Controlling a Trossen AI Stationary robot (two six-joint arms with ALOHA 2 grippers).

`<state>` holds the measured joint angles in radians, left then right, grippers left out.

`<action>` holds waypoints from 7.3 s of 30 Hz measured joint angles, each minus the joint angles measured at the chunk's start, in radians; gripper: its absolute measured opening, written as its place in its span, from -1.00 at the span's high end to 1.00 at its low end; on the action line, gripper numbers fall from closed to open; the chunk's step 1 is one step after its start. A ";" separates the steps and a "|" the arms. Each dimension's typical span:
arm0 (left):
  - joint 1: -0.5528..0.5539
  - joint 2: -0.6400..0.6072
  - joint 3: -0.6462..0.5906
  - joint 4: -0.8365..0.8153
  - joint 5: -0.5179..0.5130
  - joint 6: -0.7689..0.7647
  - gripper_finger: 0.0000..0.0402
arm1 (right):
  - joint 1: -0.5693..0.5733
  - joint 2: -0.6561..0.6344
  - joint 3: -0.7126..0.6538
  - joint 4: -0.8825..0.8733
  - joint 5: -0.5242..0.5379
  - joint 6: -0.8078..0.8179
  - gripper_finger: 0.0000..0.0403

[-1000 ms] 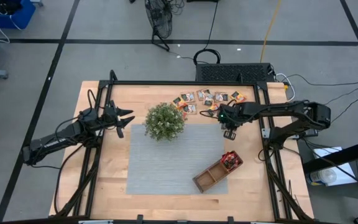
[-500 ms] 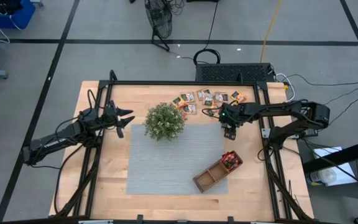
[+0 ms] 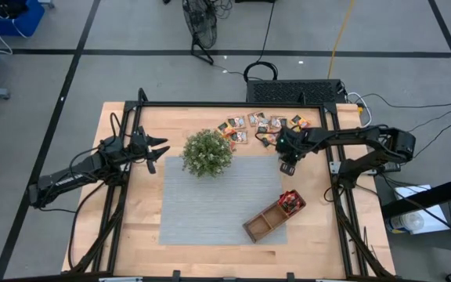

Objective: Pick & Place Tea
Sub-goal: Put the apple tea sachet into the brown organizer

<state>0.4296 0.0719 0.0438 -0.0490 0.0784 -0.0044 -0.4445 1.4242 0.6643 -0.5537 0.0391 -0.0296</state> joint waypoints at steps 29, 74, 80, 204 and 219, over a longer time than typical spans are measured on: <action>0.000 0.000 0.000 0.000 0.000 0.000 0.27 | -0.034 -0.166 -0.006 -0.045 0.195 -0.091 -0.02; 0.000 0.000 0.000 0.000 0.000 0.000 0.27 | 0.380 -0.561 -0.060 0.323 0.224 0.170 0.99; 0.000 0.000 0.000 0.000 0.000 0.000 0.27 | 0.653 -0.529 -0.284 0.838 0.515 0.038 1.00; -0.492 1.760 1.421 0.052 -0.489 -0.307 0.27 | 0.760 0.034 -0.284 1.949 0.872 -1.047 1.00; -0.476 1.745 1.420 0.021 -0.473 -0.042 0.98 | 0.760 0.034 -0.284 1.915 0.871 -0.784 0.93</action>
<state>-0.0460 1.8169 1.4636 -0.0280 -0.3947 -0.0465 0.3153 1.4586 0.3806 1.3614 0.9099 -0.8134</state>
